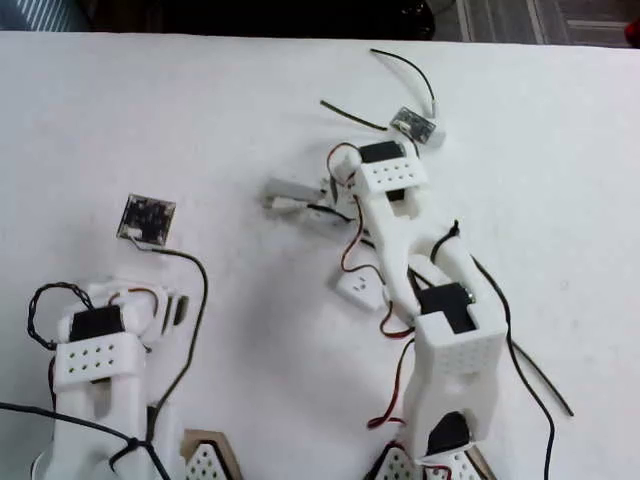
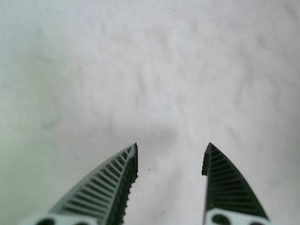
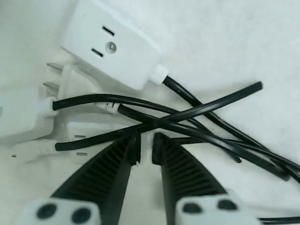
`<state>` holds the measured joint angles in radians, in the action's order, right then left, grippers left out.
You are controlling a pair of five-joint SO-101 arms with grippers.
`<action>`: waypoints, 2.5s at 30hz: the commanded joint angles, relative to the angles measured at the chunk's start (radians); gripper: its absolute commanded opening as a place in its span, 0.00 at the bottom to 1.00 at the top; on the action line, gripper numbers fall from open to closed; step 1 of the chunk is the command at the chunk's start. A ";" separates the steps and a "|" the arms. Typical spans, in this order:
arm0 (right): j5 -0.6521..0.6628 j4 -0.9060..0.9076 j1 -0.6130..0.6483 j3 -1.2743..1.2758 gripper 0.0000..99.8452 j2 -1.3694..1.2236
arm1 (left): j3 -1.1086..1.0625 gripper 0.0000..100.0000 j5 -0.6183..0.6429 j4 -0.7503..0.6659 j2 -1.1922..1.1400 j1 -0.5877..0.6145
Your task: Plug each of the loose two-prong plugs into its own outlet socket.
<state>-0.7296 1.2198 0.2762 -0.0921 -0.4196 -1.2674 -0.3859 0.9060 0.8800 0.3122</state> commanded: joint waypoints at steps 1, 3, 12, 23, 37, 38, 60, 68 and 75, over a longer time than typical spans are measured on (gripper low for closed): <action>0.057 0.036 -0.028 -0.015 0.02 0.085 | 0.002 0.23 -0.005 -0.015 0.022 0.002; 0.100 0.077 -0.036 -0.017 0.02 0.116 | 0.002 0.23 -0.005 -0.015 0.022 0.002; 0.583 0.265 -0.124 -0.014 0.02 0.271 | 0.002 0.23 -0.005 -0.015 0.022 0.002; 0.971 0.449 -0.236 -0.014 0.15 0.240 | 0.002 0.23 -0.005 -0.015 0.022 0.002; 1.238 0.240 -0.417 0.244 0.15 0.232 | 0.002 0.23 -0.005 -0.015 0.022 0.002; 1.250 0.211 -0.426 0.269 0.15 0.232 | 0.002 0.23 -0.005 -0.015 0.022 0.002; 1.254 0.024 -0.447 0.399 0.03 0.127 | 0.000 0.23 -0.005 -0.015 0.022 0.002; 1.112 0.157 -0.440 0.339 0.02 0.383 | 0.000 0.23 -0.005 -0.015 0.022 0.002; 1.011 0.120 -0.366 0.344 0.02 0.680 | 0.000 0.23 -0.005 -0.015 0.022 0.002</action>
<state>0.3230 1.3518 -0.1350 0.2854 0.1189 -1.2674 -0.3859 0.9060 0.8800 0.3122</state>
